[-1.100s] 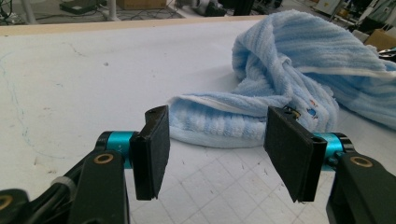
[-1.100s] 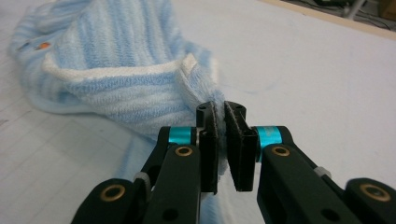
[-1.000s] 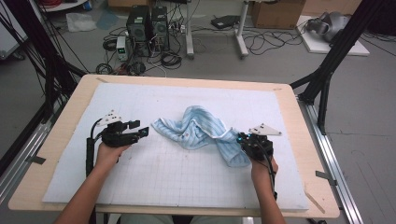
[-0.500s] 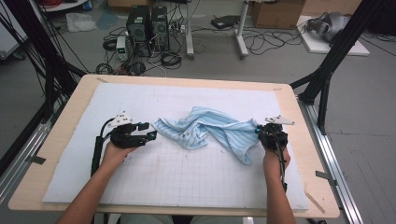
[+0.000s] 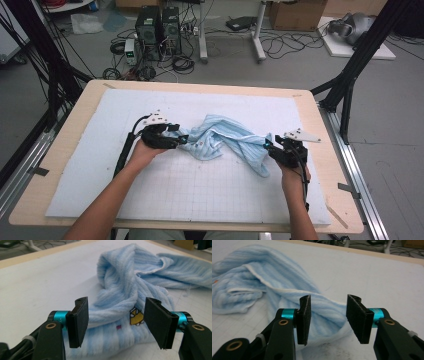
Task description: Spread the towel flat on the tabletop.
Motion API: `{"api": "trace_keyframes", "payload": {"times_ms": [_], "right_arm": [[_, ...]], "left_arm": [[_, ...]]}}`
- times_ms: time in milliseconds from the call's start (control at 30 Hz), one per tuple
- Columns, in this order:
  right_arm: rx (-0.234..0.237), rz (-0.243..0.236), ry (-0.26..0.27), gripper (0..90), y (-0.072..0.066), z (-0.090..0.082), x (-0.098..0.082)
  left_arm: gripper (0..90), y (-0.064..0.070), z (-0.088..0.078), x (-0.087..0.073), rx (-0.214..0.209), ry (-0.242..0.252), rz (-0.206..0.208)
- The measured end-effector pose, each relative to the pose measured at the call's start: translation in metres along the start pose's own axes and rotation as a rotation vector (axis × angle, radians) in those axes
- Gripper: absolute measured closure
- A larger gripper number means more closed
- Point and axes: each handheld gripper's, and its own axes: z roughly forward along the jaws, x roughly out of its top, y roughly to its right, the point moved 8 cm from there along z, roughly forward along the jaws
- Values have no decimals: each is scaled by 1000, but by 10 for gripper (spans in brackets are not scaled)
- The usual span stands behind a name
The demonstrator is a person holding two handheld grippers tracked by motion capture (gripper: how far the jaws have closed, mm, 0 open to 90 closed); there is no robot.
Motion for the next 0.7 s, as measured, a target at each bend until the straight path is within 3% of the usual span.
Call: {"api": "trace_keyframes", "payload": {"times_ms": [100,133,200,233,300,367,433,500,533,567,700], "right_arm": [[58,3,-15,545,-12,2,-9],[58,3,-15,545,-12,2,-9],[101,2,-24,543,-20,2,-9],[148,-27,-33,534,-30,4,-10],[164,-44,-43,533,-35,5,-11],[191,-68,-72,533,-44,9,-15],[223,-87,-97,533,-51,13,-18],[252,-116,-115,533,-60,17,-22],[254,-150,-153,532,-65,22,-27],[261,-148,-169,532,-67,25,-30],[266,-150,-169,533,-71,31,-31]], "left_arm": [[364,6,19,8,-21,-37,26],[364,7,25,10,-20,-53,42],[360,7,37,13,-11,-90,56],[352,6,43,13,-6,-113,57],[360,4,52,10,11,-157,61],[475,1,57,4,27,-195,64],[703,0,57,3,6,-192,49],[815,-3,55,2,8,-190,24],[824,-4,54,2,-11,-195,15],[827,-5,52,0,-17,-201,-3],[828,-15,42,2,-15,-170,-53]]}}
